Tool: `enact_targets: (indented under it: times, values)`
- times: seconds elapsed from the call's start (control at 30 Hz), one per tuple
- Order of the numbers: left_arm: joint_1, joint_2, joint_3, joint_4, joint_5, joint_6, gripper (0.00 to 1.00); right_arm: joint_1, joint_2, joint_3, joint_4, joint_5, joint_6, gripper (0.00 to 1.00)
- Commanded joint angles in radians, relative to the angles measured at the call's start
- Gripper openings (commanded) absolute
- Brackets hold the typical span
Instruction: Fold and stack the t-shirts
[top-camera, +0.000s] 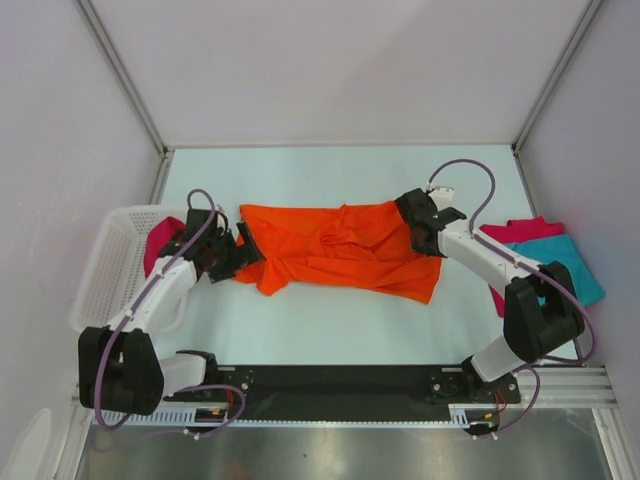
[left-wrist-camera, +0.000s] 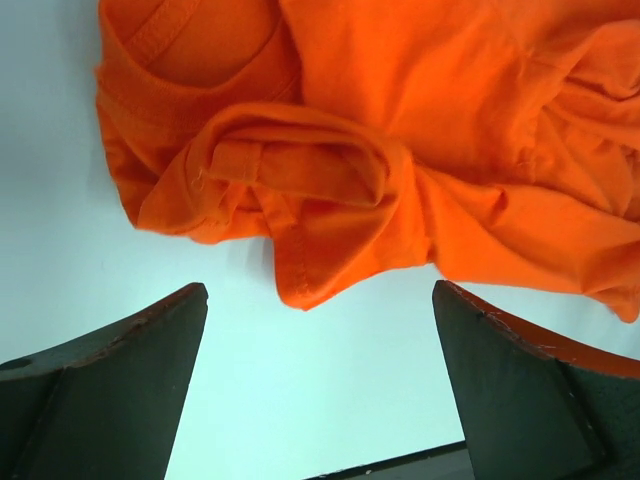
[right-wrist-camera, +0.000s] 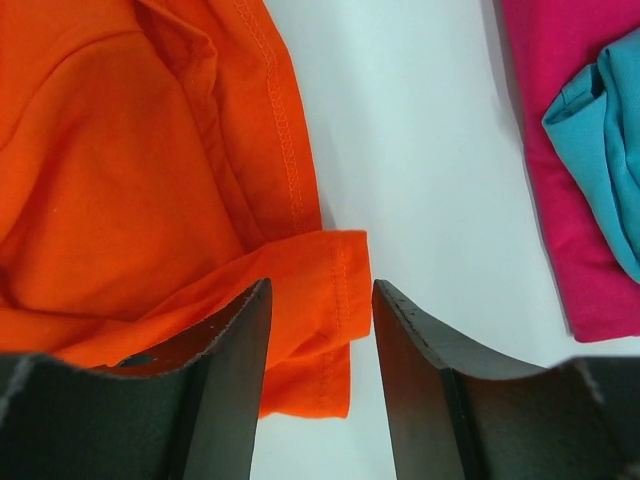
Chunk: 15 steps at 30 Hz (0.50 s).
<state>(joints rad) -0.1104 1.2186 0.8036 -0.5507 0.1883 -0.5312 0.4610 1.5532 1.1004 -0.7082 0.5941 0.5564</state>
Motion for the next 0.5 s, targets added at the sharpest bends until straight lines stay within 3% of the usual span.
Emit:
enact_targets:
  times: [0.0, 0.47]
  values:
    - [0.002, -0.054, -0.087, 0.021, 0.023, -0.018, 1.0, 0.007, -0.093, -0.033, -0.042, -0.033, 0.011, 0.51]
    - [-0.037, -0.015, -0.155, 0.109, 0.039, -0.052, 1.0, 0.074, -0.147, -0.175, -0.066, -0.08, 0.111, 0.51]
